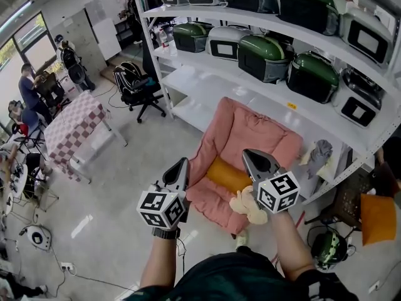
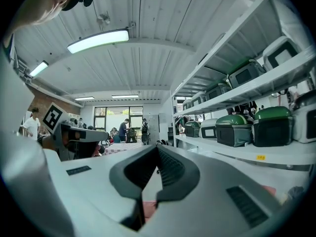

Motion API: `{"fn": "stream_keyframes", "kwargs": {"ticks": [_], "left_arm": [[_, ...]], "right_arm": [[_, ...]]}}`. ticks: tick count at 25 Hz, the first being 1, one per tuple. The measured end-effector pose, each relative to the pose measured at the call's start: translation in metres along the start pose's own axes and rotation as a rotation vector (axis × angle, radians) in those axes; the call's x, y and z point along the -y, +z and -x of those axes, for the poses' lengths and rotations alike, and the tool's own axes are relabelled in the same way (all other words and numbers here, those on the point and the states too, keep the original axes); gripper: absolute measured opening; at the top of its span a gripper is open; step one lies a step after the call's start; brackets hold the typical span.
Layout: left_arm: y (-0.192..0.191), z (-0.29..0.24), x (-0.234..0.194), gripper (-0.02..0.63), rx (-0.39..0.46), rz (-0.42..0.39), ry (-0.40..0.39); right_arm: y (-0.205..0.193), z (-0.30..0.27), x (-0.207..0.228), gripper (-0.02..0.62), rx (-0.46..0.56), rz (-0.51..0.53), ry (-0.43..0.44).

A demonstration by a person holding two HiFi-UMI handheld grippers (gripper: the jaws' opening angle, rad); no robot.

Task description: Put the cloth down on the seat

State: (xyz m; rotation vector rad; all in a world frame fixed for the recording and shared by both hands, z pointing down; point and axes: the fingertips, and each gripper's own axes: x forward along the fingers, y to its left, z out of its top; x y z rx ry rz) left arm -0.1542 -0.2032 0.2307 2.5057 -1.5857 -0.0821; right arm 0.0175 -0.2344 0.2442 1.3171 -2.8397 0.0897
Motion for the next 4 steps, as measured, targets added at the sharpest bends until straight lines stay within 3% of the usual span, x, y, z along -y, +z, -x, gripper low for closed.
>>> {"fn": "stream_keyframes", "kwargs": {"ticks": [4], "left_arm": [[0.0011,0.0003,0.0017,0.005,0.005,-0.007,-0.003]], "right_arm": [[0.0017,0.0019,0.0013,0.005,0.005,0.007,-0.006]]}}
